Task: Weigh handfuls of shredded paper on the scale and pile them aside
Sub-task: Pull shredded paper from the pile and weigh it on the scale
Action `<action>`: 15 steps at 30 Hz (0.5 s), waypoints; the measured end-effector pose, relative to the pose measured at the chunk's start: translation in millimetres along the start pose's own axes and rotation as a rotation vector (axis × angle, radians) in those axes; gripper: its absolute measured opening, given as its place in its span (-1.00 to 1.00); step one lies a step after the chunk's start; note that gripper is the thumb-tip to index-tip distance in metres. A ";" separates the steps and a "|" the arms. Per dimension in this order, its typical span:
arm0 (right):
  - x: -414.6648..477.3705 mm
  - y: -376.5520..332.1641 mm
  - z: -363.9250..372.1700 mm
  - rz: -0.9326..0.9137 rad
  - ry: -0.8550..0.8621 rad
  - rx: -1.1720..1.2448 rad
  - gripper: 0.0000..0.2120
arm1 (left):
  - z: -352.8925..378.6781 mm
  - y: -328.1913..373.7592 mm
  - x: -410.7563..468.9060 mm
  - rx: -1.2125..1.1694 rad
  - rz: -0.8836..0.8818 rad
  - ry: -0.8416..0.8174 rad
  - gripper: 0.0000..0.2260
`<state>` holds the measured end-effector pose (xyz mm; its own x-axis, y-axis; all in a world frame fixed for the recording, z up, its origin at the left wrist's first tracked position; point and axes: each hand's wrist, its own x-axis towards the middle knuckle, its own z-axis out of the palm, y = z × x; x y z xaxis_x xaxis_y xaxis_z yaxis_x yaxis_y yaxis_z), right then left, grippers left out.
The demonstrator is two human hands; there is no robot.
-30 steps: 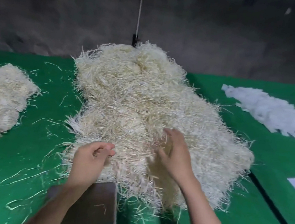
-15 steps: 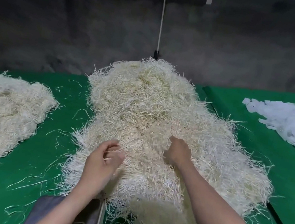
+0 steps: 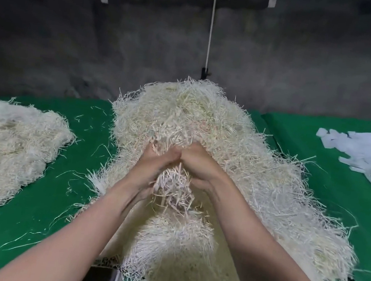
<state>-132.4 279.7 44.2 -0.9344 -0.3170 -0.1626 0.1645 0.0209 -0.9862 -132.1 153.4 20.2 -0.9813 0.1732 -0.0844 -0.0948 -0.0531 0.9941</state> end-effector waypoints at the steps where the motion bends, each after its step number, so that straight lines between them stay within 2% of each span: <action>1: -3.1 -1.2 -3.4 -0.015 -0.054 0.114 -0.67 | -1.2 -3.7 1.5 0.031 -0.003 0.006 0.08; 2: -3.3 0.1 -7.3 -0.039 -0.084 0.228 -0.81 | -0.4 -7.1 0.4 0.072 0.000 -0.005 -0.06; 3: -3.5 0.2 -10.1 -0.058 -0.094 0.313 -0.78 | -0.1 -11.1 -0.8 0.087 -0.021 -0.015 -0.09; 5: -1.8 3.0 -7.9 -0.051 -0.057 0.262 -0.47 | 3.3 -17.7 -3.2 0.096 -0.096 -0.015 -0.06; 6: -0.7 4.9 -3.1 -0.046 -0.045 0.208 -0.42 | 6.0 -19.8 -3.9 0.091 -0.114 -0.004 -0.09; 8: -2.4 6.4 -0.7 -0.018 -0.067 0.181 -0.53 | 5.1 -19.5 -3.2 0.005 -0.116 0.054 -0.17; 10: -7.1 2.0 -10.6 -0.045 -0.105 0.137 -0.77 | -7.1 -12.2 1.8 -0.116 -0.127 0.219 -0.44; 12: -11.3 -2.9 -28.1 -0.137 0.045 -0.128 -0.66 | -25.2 -3.3 3.4 -0.045 -0.160 0.378 -0.56; 13: -10.0 -1.0 -37.9 -0.198 0.177 -0.232 -0.60 | -32.6 -1.6 3.2 -0.003 -0.160 0.404 -0.53; 14: -9.1 2.8 -44.8 -0.244 0.242 -0.309 -0.47 | -37.6 0.3 1.5 0.014 -0.161 0.406 -0.50; 15: -9.1 9.2 -46.4 -0.277 0.183 -0.351 -0.22 | -37.6 3.8 -3.3 -0.008 -0.157 0.383 -0.50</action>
<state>-137.0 326.8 35.1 -0.9734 -0.1848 0.1355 -0.1854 0.2875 -0.9397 -135.6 115.7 21.6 -0.9459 -0.1990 -0.2562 -0.2486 -0.0630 0.9666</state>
